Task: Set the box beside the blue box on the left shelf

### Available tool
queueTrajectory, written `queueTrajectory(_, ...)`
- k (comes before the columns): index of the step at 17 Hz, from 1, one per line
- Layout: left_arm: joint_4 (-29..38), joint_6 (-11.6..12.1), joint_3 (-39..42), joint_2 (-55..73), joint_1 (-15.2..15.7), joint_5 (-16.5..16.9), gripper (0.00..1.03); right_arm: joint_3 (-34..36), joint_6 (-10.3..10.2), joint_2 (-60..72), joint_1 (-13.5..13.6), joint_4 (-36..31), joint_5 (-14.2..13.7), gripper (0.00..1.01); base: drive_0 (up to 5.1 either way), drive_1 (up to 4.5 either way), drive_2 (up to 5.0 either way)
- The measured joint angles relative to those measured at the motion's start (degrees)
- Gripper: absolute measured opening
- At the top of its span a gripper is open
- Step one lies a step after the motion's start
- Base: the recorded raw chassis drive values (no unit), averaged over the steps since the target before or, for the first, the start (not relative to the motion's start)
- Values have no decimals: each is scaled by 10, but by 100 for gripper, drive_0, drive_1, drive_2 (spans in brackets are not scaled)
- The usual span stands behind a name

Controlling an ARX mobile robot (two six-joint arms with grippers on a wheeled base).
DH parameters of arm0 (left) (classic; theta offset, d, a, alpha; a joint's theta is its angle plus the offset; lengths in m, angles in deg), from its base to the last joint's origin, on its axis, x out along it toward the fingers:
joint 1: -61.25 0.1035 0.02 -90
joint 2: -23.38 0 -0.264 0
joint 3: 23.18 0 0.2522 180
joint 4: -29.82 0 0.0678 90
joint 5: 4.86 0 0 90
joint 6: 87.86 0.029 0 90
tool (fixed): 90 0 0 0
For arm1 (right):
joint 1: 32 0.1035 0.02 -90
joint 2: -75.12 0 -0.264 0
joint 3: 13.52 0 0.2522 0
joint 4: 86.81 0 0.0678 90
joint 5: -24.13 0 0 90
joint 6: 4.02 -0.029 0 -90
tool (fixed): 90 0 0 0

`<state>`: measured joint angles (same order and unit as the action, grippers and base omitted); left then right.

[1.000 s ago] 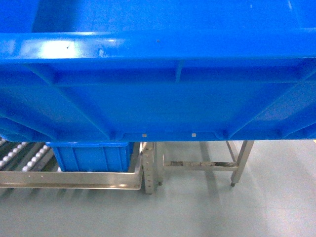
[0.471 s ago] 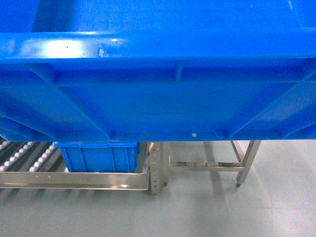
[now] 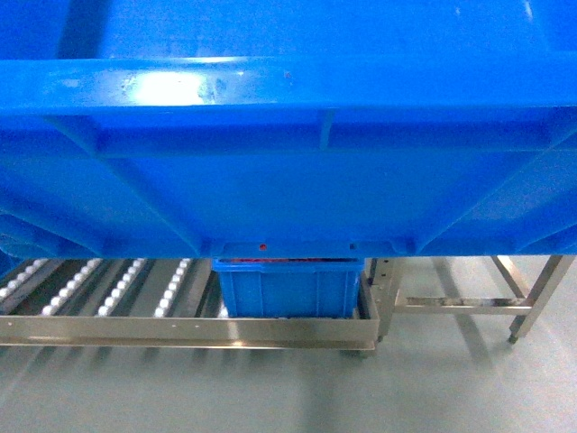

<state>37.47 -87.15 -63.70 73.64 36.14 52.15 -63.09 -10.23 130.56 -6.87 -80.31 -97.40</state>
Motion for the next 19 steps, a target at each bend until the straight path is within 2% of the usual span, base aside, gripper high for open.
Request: queueTrajectory(19,1,0,0,0,0,0,11,0,0,0,0,0,0,13,-502,239,239)
